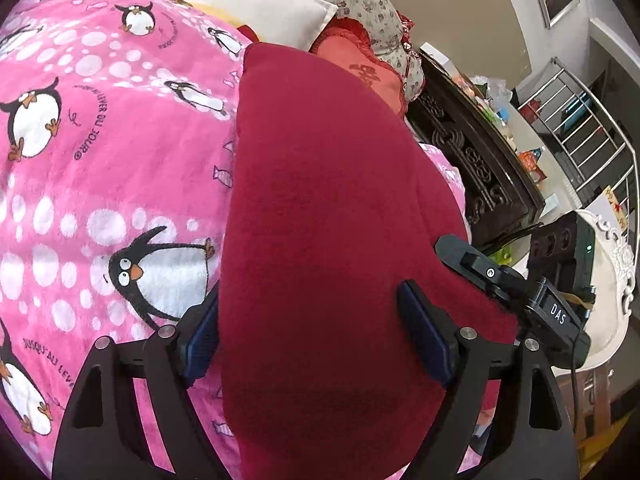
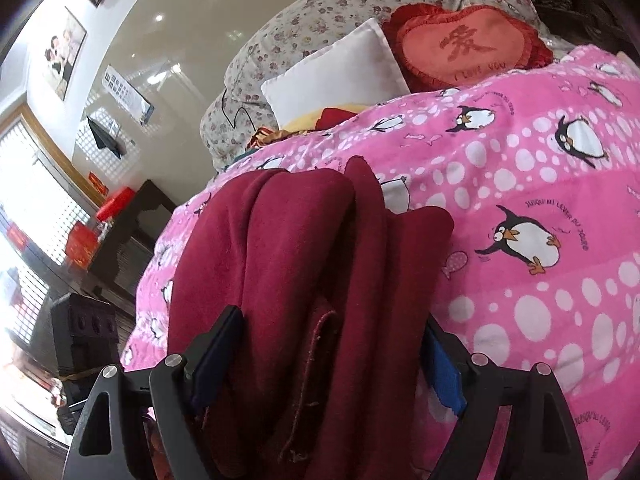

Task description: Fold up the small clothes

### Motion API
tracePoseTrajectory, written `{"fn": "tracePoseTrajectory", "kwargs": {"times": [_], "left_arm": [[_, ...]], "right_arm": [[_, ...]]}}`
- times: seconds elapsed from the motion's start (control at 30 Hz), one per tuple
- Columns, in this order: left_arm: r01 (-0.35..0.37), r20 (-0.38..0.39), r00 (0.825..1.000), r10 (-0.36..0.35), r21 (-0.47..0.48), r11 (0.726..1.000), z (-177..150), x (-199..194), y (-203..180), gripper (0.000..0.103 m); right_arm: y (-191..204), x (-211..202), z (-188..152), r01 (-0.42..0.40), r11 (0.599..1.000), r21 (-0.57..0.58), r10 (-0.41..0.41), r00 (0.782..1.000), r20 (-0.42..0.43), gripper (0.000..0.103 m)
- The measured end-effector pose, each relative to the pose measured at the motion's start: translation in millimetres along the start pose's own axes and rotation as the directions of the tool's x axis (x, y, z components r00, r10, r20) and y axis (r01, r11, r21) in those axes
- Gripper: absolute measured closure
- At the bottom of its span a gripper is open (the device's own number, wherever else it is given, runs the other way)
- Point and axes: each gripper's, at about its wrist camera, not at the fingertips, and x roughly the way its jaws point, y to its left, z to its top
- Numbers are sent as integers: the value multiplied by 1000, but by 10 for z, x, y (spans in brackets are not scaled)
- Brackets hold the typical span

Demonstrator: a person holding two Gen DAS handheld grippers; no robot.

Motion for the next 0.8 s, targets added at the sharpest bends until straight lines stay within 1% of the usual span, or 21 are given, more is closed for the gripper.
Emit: {"fn": "tracePoseTrajectory", "kwargs": {"times": [0.17,0.33,0.4,0.5,0.63,0.73,0.8], "left_arm": [[-36,11,999,36,27,999,-16,-3,-40,20],[-71,25,997,69,56,996,-18,3,-76,20],[-85,32,996,83,71,994,-9,12,-109,20],[-88,39,996,85,74,993,-15,21,-113,20],[-94,50,995,90,87,992,-36,0,-124,24],[-108,60,993,102,101,989,-53,-44,-161,26],[-115,69,992,108,108,987,-78,-87,-187,28]], "right_arm": [[58,3,-8,31,999,-32,-31,1000,3,21],[112,-21,-40,50,997,-63,-48,998,37,33],[164,-42,-54,70,993,-93,-66,997,45,36],[199,-57,-60,85,990,-110,-80,996,48,38],[238,-82,-66,98,987,-126,-91,994,60,42],[295,-151,-95,110,984,-140,-100,992,76,51],[328,-214,-105,101,985,-142,-89,992,85,53]]}}
